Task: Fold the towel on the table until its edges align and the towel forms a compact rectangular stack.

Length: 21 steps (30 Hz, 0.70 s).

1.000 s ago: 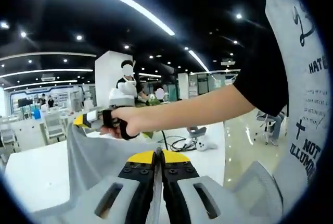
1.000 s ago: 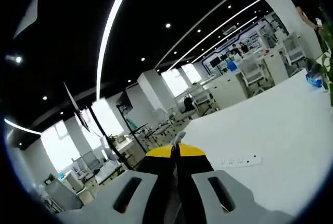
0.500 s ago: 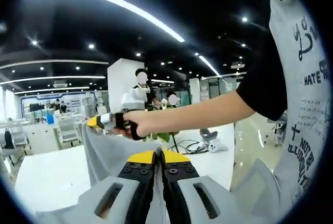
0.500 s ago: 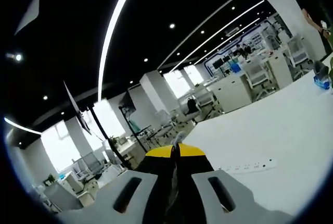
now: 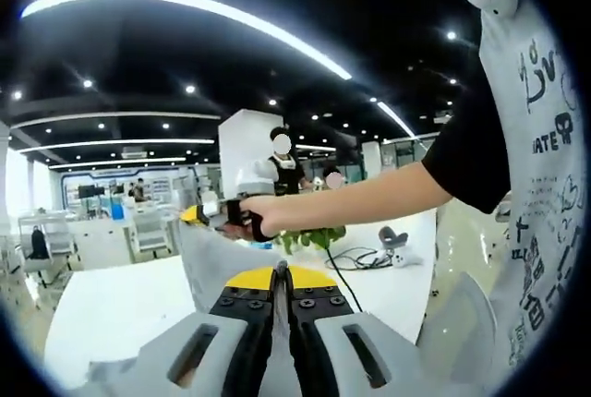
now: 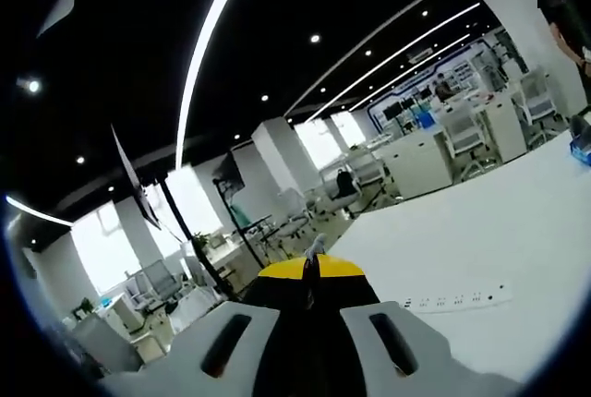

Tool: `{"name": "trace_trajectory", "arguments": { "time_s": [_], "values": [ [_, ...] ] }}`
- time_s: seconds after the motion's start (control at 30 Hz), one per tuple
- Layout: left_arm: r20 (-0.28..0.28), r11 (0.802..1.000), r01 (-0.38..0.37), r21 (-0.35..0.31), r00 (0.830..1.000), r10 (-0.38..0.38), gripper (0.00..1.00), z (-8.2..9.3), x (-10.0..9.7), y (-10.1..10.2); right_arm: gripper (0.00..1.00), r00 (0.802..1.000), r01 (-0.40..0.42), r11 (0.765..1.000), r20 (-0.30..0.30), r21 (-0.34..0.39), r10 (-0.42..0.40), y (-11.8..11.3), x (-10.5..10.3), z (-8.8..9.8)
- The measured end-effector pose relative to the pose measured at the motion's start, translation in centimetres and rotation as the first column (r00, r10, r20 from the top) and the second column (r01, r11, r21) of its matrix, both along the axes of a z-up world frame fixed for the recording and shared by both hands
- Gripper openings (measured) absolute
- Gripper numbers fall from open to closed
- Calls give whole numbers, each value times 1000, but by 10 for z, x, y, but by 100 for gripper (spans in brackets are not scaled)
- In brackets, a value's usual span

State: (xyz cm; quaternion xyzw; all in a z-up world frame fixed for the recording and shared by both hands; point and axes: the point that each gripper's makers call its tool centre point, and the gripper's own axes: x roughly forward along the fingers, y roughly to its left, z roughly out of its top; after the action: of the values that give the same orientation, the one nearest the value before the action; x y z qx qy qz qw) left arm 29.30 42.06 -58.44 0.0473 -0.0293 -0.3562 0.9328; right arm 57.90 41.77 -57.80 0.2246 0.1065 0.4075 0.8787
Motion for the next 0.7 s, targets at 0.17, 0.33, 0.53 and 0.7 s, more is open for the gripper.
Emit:
{"name": "trace_trajectory", "arguments": {
  "time_s": [0.17,0.33,0.53,0.7],
  "values": [
    [-3,999,-48,-23,999,48,4,0,1,18,0,1000,-7,1000,-14,17,8,18,2,-4],
    [-13,995,-93,-38,996,93,4,-3,1,33,0,999,-26,1000,-29,15,27,32,3,-7],
    [-29,988,-144,-61,989,143,4,-5,0,51,0,998,-53,999,-41,10,53,50,2,-12],
    [-41,979,-183,-91,983,180,4,-6,-1,64,0,996,-73,997,-42,4,73,61,1,-16]
  ]
}}
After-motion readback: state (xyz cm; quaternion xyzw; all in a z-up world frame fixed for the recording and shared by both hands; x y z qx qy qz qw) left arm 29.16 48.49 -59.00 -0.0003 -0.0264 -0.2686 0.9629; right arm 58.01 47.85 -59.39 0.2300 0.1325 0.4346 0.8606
